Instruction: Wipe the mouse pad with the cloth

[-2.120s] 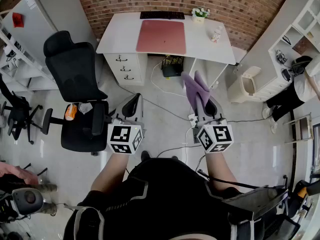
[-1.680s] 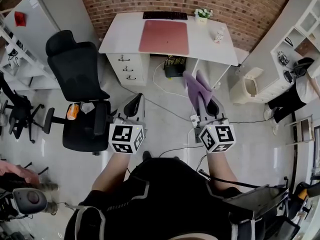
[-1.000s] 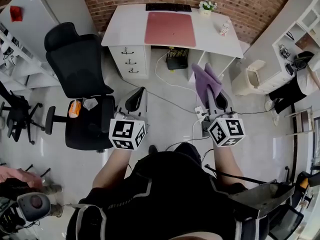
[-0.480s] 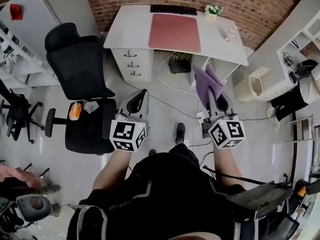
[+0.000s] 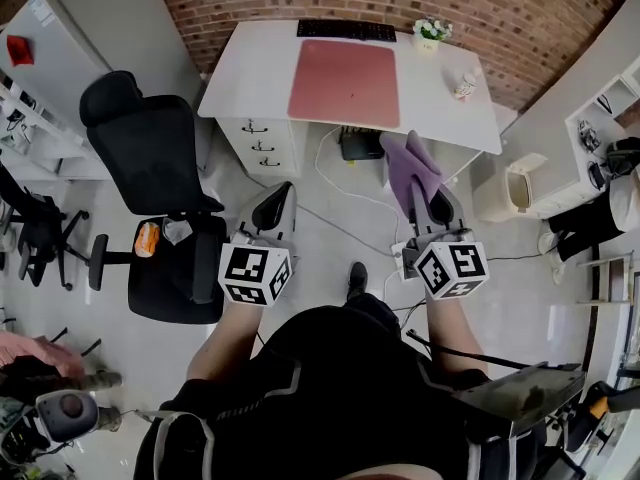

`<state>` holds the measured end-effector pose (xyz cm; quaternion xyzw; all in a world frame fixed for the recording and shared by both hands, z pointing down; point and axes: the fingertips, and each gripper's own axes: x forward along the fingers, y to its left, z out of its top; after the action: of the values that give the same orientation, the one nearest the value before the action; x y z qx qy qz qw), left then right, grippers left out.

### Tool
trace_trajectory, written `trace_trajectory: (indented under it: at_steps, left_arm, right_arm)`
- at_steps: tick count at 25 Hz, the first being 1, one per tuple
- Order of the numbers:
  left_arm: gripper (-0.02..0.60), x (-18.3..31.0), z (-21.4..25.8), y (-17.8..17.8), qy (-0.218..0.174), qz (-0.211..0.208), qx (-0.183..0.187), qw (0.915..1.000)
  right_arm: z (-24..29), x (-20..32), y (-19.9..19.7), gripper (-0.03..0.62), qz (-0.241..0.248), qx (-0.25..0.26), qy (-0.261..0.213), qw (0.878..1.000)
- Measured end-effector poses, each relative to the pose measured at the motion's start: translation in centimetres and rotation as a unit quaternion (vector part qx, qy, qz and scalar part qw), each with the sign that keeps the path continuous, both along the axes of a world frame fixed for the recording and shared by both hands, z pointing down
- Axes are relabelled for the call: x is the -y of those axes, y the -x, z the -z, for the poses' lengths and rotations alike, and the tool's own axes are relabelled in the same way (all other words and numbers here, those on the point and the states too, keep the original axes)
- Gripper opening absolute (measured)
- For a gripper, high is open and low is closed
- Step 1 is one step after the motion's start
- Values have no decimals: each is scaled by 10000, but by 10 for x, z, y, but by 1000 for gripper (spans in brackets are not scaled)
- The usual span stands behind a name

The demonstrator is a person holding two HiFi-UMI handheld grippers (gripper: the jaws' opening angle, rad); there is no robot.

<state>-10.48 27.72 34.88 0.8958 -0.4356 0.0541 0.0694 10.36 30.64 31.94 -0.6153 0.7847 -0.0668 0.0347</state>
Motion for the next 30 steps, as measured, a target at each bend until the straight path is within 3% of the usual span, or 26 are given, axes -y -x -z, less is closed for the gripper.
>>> trace_trajectory:
  at_steps: [9,18,30]
  left_arm:
    - [2,61,-7,-56,104,167,270,9994]
    - [2,99,-17,-129,199,34,401,9990]
    - [2,157,-35,-122,394,252,374,9982]
  right_arm:
    - [-12,58,-63,58,139,122,94,9998]
    - [-27,99,-130,58,354,123,213,9991]
    - [-41,165,-136,58,403,92,318,9986]
